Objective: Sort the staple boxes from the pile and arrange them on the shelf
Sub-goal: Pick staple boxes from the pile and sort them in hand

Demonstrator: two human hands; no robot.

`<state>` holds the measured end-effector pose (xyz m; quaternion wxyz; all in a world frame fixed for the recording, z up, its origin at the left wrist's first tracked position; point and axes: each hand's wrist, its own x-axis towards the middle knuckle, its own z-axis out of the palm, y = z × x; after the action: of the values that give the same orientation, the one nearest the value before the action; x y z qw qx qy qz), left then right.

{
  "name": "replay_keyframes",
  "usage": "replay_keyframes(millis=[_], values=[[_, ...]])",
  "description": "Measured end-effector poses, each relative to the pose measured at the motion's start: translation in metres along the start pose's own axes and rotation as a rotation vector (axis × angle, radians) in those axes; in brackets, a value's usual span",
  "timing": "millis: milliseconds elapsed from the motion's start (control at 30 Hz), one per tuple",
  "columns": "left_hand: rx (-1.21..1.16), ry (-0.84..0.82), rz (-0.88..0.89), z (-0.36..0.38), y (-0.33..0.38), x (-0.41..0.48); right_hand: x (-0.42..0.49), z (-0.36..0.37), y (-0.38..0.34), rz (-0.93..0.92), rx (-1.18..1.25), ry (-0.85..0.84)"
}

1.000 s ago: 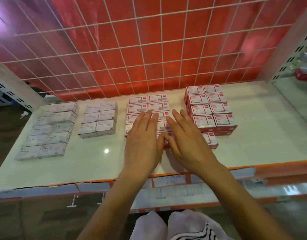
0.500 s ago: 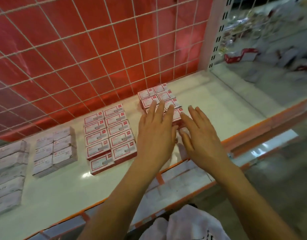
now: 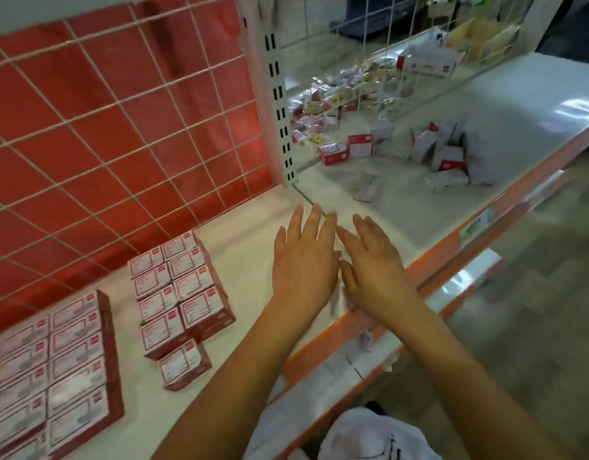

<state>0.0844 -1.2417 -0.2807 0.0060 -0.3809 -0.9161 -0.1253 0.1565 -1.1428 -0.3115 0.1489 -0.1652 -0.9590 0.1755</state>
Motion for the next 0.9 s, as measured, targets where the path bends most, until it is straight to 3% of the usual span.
replay_keyframes(millis=[267,400,567,733,900], values=[[0.049,-0.076,-0.042,0.038,0.05,0.088,0.057,-0.016,0.108,0.045,-0.066,-0.018],[-0.01,-0.107,-0.13,0.049,0.066,0.12,0.091,-0.03,0.154,0.174,-0.126,-0.134],[0.032,-0.084,-0.286,0.06,0.071,0.145,0.118,-0.036,0.198,0.159,-0.194,-0.195],[0.06,-0.025,-0.333,0.067,0.068,0.154,0.131,-0.026,0.218,0.071,-0.24,-0.135],[-0.095,-0.041,-0.361,0.064,0.066,0.149,0.13,-0.042,0.211,0.149,-0.24,-0.183]])
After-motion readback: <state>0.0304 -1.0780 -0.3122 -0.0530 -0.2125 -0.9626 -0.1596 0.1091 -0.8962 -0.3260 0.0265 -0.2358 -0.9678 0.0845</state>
